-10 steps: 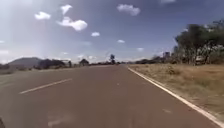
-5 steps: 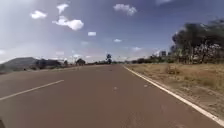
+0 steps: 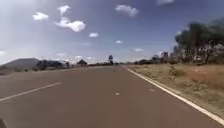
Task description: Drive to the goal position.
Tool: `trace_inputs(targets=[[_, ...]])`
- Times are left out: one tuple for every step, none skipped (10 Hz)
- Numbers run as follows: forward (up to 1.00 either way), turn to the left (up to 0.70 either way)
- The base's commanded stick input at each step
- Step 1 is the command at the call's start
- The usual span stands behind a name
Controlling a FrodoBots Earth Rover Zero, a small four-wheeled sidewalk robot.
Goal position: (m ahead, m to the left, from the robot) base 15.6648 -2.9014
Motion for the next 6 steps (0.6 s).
trace_inputs(targets=[[0.85,0.01],[0.85,0.01],[0.85,0.01],[0.85,0.01],[0.85,-0.12],[0.85,-0.26]])
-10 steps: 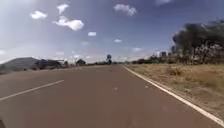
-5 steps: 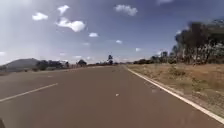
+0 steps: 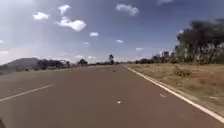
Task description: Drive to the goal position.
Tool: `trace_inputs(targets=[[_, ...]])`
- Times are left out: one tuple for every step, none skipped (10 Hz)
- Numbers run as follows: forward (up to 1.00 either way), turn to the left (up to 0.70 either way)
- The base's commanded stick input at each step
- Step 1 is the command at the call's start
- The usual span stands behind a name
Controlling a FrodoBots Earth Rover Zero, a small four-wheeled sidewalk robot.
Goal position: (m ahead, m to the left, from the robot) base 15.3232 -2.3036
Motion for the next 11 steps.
trace_inputs(targets=[[0.85,-0.33],[0.85,-0.33],[0.85,-0.33],[0.85,-0.21],[0.85,-0.12],[0.85,-0.09],[0.85,-0.05],[0.85,-0.01],[0.85,0.01],[0.85,0.01],[0.85,0.01]])
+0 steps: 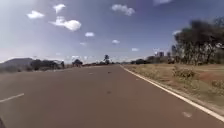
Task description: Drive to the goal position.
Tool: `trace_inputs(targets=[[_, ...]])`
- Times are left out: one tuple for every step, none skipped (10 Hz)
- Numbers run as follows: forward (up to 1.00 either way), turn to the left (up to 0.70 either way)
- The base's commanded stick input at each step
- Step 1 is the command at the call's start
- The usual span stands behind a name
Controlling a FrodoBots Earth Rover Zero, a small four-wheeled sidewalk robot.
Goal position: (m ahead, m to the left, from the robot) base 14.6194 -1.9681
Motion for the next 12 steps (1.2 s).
trace_inputs(targets=[[0.85,0.01],[0.85,0.01],[0.85,-0.06],[0.85,-0.27],[0.85,-0.33],[0.85,-0.33],[0.85,-0.33],[0.85,-0.33],[0.85,-0.33],[0.85,-0.22],[0.85,-0.05],[0.85,0.01]])
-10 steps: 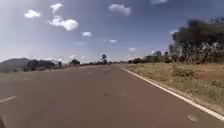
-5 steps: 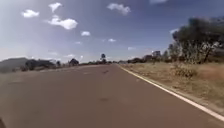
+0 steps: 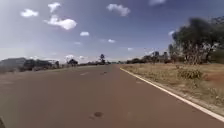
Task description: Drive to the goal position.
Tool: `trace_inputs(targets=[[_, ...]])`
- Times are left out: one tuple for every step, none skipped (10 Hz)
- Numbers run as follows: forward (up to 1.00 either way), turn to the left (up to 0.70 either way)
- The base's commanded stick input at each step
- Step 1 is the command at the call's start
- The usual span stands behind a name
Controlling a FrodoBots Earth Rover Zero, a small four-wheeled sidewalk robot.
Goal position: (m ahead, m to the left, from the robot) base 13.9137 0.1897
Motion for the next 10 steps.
trace_inputs(targets=[[0.85,0.01],[0.85,0.01],[0.85,0.01],[0.85,0.01],[0.85,0.01],[0.85,0.01],[0.85,0.01],[0.85,0.01],[0.85,0.01],[0.85,0.01]])
